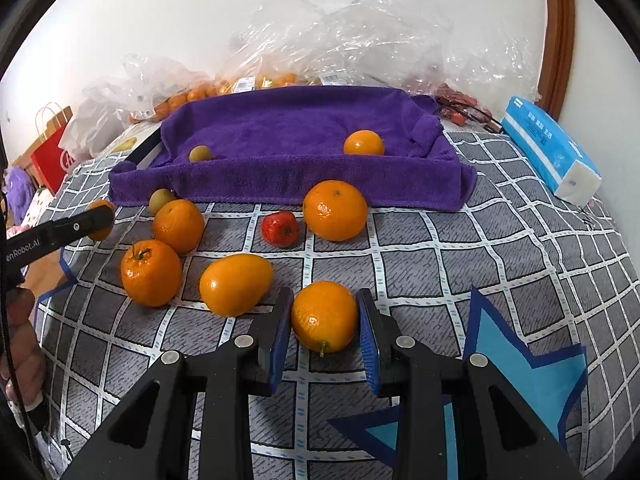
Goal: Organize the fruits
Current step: 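Position left tool around a large orange while right tool surrounds another orange, then close both tools on the oranges and lift them toward the towel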
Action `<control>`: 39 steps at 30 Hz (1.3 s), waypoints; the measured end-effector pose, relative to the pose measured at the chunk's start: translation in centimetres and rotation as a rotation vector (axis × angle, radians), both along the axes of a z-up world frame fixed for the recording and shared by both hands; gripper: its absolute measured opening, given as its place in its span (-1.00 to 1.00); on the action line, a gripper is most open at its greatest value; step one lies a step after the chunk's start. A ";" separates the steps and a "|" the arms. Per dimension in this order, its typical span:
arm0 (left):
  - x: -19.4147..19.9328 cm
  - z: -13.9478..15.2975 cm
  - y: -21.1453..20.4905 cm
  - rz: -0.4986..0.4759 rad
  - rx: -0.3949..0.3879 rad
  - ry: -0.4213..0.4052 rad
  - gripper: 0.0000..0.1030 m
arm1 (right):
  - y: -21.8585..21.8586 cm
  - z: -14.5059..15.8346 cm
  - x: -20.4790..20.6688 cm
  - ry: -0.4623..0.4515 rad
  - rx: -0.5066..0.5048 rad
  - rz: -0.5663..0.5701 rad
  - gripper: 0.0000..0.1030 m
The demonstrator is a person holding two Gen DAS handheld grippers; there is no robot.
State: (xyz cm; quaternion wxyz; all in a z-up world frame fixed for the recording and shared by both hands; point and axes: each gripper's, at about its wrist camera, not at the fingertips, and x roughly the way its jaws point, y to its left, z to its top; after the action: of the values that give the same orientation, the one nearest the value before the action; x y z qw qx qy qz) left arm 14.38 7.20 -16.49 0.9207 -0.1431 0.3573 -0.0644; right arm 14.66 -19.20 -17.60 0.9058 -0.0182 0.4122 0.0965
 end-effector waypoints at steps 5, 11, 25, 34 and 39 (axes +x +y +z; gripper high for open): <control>-0.1 0.1 -0.2 -0.008 0.013 -0.004 -0.40 | 0.2 0.0 -0.1 -0.001 0.002 0.005 -0.39; -0.6 0.5 -0.6 -0.018 0.029 -0.028 -0.40 | 0.2 -0.1 -0.1 0.006 -0.005 -0.001 -0.39; -0.7 0.5 -0.7 -0.018 0.027 -0.035 -0.40 | 0.0 0.0 -0.2 0.004 0.011 0.003 -0.39; -1.0 0.8 -0.6 -0.037 0.000 -0.036 -0.41 | -0.6 0.9 -0.7 -0.035 0.051 -0.007 -0.39; -2.2 1.7 -0.2 -0.052 -0.045 -0.052 -0.40 | -0.8 1.5 -0.5 -0.019 0.078 -0.002 -0.39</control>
State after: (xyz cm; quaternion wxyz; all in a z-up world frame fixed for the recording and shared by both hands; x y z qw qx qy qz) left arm 12.17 7.02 -14.82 0.9241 -0.1528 0.3355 -0.1001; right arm 14.20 -20.03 -16.14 0.9098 0.0167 0.3996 0.1112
